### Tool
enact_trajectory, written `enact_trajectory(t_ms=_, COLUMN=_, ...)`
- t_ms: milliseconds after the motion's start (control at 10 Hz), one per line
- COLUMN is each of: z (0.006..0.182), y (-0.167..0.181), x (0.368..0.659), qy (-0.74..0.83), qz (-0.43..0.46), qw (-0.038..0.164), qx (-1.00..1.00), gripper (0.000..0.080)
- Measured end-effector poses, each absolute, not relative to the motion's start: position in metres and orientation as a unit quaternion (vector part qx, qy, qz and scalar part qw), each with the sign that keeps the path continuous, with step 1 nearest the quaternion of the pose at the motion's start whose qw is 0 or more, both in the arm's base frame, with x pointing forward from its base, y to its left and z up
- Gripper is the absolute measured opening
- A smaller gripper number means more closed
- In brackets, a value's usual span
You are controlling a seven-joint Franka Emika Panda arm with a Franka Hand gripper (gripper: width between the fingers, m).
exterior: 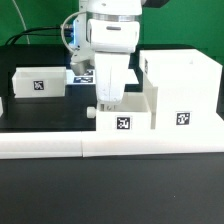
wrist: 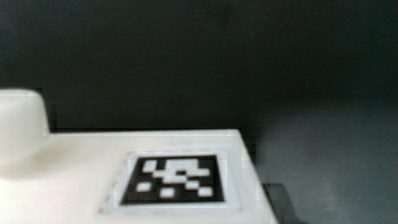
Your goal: Assemble drawer
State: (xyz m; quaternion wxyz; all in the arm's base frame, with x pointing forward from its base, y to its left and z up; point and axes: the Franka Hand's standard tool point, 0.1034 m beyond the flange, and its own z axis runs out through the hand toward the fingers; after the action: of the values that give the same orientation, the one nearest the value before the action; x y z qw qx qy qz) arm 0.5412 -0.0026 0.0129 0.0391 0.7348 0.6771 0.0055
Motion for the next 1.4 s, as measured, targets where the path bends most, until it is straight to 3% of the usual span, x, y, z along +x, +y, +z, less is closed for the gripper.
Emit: enact_trajectory(t_ms=1400, z=0.0125, y=-0.0013, x=0.5384, qy=0.685, qz=-0.016, qw=0.029, qx=0.728, gripper=0.0042)
